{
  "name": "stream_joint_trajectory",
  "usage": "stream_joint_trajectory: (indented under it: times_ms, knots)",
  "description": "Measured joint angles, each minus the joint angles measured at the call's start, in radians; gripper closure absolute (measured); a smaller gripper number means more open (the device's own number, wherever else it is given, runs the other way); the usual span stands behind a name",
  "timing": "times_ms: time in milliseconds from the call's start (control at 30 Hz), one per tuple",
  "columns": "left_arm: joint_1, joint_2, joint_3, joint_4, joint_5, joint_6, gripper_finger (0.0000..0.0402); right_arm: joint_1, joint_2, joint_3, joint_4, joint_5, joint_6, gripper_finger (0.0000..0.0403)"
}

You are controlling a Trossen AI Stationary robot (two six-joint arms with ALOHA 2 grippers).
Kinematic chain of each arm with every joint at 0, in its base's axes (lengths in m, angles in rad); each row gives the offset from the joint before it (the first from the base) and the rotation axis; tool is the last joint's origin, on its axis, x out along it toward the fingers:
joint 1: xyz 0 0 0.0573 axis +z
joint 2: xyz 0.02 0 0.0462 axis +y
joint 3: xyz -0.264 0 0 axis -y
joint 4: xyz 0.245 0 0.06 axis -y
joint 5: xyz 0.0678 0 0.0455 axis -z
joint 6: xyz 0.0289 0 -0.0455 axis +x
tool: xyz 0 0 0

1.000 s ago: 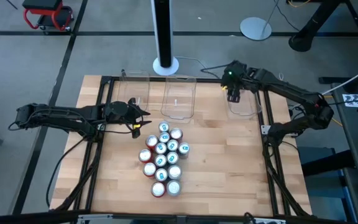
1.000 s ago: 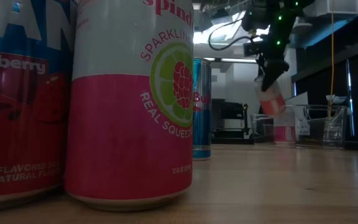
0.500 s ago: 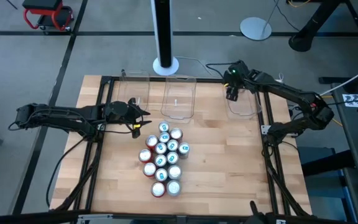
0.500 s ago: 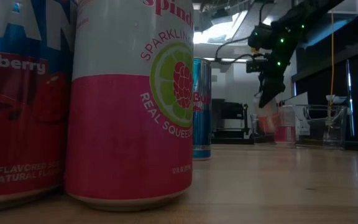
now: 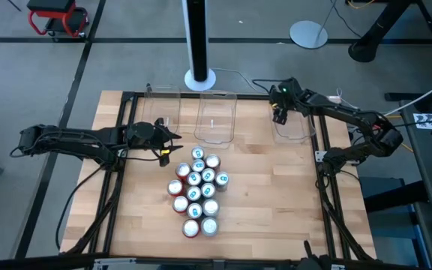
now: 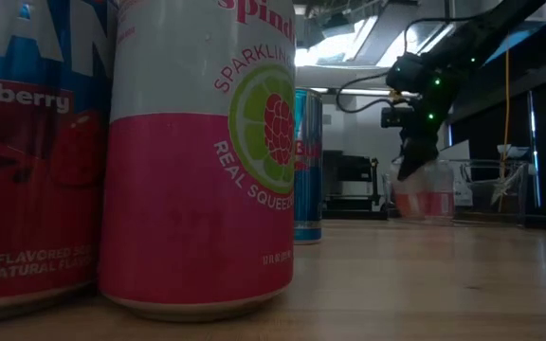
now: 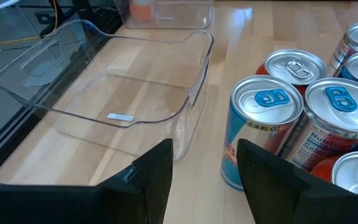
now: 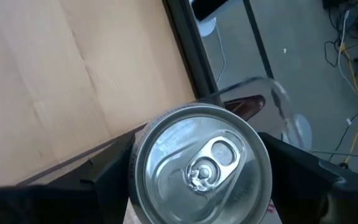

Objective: Sort soda cans
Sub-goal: Put the orange-white soda can into the right transparent bin, then put the blue-white soda can into the right transparent bin

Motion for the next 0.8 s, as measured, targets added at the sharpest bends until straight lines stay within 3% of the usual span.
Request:
stream_joint_trajectory:
  times_ms: [167,433,800]
  knots:
    - [0.000,0.000,0.000,0.001,0.000,0.000,0.0233,0.000,0.000,-0.023,0.036,-0.002,-0.001,0.0108]
    - [0.000,0.000,0.000,0.012,0.000,0.000,0.0233,0.000,0.000,-0.024,0.043,0.032,-0.023,0.0064]
    - [0.000,0.000,0.000,0.015,0.000,0.000,0.0233,0.003,0.000,-0.018,0.086,0.076,-0.050,0.0058]
